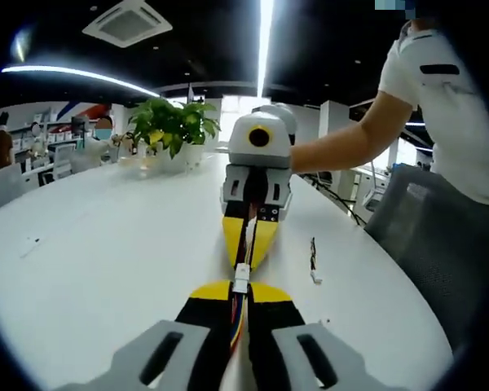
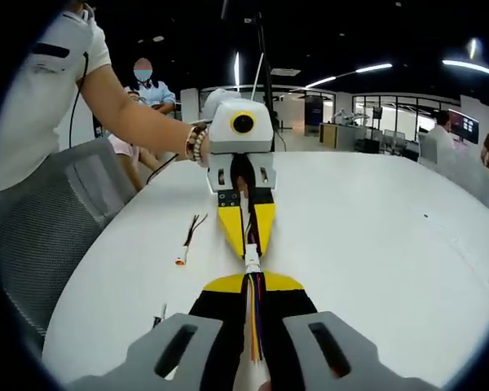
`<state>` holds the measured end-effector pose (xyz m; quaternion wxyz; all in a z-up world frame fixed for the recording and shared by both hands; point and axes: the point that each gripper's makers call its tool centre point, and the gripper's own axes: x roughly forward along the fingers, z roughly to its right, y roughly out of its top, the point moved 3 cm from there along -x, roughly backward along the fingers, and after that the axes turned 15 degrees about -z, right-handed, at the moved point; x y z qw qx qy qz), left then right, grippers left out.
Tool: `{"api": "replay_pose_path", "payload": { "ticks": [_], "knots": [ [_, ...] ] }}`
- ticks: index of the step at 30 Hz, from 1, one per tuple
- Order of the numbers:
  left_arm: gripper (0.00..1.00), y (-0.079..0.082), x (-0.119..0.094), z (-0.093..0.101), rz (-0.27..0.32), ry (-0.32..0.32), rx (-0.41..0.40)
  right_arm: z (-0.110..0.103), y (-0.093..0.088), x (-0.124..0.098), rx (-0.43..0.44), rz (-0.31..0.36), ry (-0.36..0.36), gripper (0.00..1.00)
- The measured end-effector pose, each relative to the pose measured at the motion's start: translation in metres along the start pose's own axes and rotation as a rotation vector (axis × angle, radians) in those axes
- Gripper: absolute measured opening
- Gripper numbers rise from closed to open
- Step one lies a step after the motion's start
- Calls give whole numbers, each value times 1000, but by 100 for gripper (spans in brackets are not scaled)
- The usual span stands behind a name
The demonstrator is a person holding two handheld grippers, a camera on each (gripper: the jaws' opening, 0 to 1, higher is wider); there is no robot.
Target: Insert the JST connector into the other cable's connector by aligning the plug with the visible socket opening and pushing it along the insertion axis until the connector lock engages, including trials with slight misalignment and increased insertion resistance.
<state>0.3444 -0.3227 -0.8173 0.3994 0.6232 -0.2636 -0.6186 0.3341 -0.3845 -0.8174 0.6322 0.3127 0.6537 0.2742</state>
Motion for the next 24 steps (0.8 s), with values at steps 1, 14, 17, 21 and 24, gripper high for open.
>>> {"api": "replay_pose_path", "payload": {
  "ticks": [1,14,17,21,24],
  "knots": [
    [0,-1,1,0,-2,-1,-5,1,-1,1,4,-2,-1,2],
    [0,-11,7,-6,-26,-15,-32,4,-8,9,23,-22,3,2],
    [0,-12,8,-7,-29,-16,-34,5,-9,10,31,-23,4,2],
    [0,-13,8,-7,-31,-16,-43,5,-10,11,34,-27,1,3],
    [1,-14,9,-6,-32,-17,-47,5,-11,11,33,-31,1,3]
  ]
}}
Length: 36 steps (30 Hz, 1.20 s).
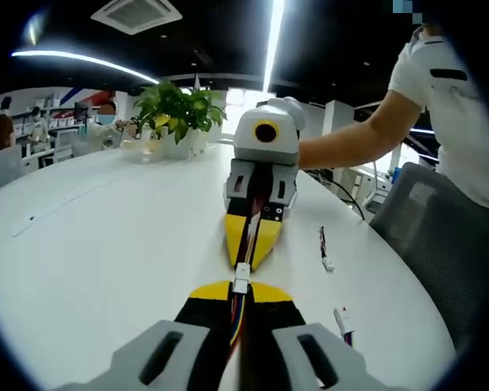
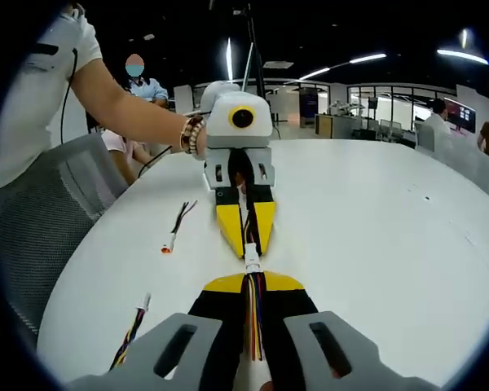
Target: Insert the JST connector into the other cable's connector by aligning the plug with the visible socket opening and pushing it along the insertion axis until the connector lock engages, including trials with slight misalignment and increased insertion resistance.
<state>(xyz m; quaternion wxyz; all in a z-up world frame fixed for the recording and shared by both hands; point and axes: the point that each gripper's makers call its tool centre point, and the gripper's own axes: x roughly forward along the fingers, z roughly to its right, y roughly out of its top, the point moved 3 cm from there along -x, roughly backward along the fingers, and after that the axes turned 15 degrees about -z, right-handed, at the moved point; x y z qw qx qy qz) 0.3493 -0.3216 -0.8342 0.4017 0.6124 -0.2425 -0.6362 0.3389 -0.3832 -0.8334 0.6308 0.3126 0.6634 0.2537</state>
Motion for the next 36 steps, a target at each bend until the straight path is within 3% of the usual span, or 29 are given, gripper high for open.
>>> {"api": "replay_pose_path", "payload": {
  "ticks": [36],
  "knots": [
    [5,2,1,9,9,-9,-23,2,0,0,31,18,0,8]
  ]
}}
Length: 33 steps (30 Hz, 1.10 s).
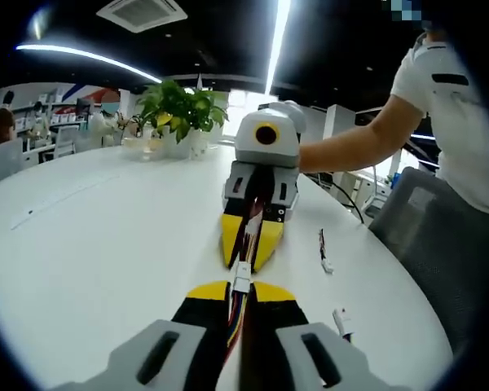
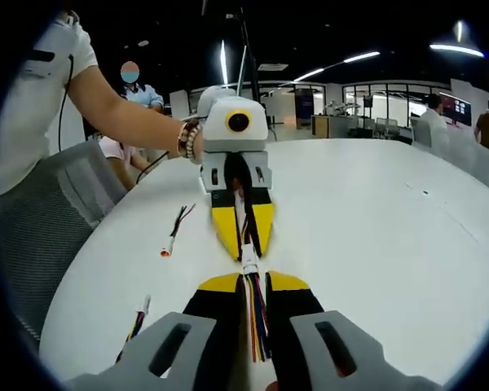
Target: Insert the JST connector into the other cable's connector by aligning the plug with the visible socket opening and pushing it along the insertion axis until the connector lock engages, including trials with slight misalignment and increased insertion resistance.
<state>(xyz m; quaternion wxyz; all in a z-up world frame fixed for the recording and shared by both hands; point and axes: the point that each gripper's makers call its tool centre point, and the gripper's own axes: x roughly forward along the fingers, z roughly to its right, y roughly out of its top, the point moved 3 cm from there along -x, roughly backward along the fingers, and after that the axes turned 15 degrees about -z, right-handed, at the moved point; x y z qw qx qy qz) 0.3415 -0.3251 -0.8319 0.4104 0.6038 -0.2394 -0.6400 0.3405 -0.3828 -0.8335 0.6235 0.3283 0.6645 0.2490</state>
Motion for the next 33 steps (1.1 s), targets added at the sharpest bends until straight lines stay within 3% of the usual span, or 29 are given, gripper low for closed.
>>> {"api": "replay_pose_path", "payload": {
  "ticks": [12,23,33],
  "knots": [
    [17,1,-5,0,-10,25,-18,1,3,-2,36,5,-5,15],
    [24,18,-31,-1,79,76,-54,-3,14,-22,29,30,-42,18],
    [25,34,-51,13,126,127,-35,-17,27,-41,-5,40,-77,18]
  ]
}}
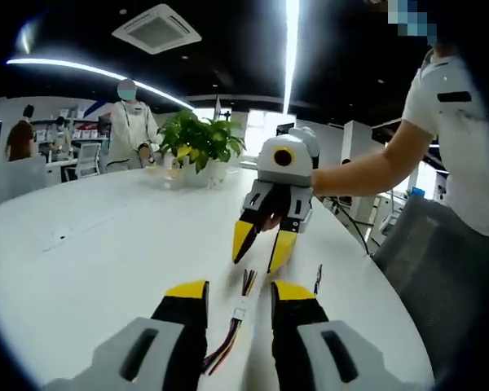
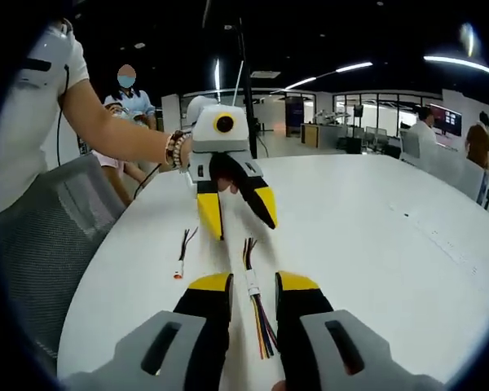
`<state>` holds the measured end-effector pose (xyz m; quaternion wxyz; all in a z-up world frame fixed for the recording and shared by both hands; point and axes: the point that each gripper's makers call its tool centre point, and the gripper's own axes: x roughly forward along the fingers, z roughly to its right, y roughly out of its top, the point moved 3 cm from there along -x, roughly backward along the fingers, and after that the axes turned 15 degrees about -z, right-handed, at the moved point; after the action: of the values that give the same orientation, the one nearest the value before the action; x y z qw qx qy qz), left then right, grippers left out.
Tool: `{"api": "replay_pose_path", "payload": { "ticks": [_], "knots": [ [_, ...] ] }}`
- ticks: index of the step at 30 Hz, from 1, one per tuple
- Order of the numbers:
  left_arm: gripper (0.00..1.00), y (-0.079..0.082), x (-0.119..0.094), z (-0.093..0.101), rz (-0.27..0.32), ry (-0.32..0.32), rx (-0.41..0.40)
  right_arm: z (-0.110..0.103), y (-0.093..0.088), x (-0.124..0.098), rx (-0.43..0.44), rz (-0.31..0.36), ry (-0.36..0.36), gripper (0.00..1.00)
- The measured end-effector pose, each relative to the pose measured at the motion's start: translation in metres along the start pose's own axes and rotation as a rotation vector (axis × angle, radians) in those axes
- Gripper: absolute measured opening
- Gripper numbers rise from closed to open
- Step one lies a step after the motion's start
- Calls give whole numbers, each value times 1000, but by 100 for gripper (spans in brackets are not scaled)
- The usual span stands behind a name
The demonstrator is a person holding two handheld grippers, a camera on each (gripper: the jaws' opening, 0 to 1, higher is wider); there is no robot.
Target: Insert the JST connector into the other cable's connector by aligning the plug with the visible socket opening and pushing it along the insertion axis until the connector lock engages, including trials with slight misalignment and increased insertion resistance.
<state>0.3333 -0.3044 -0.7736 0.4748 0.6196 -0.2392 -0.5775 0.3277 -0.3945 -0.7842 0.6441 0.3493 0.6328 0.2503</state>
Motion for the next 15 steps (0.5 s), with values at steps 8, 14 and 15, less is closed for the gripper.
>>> {"api": "replay_pose_path", "payload": {
  "ticks": [8,14,15],
  "knots": [
    [25,3,-9,12,12,20,6,-11,5,-12,-25,-2,-17,19],
    [25,0,-12,24,1,20,12,-22,7,-19,-37,4,-24,19],
    [25,-1,-12,26,2,19,12,-23,7,-20,-37,5,-24,19]
  ]
}}
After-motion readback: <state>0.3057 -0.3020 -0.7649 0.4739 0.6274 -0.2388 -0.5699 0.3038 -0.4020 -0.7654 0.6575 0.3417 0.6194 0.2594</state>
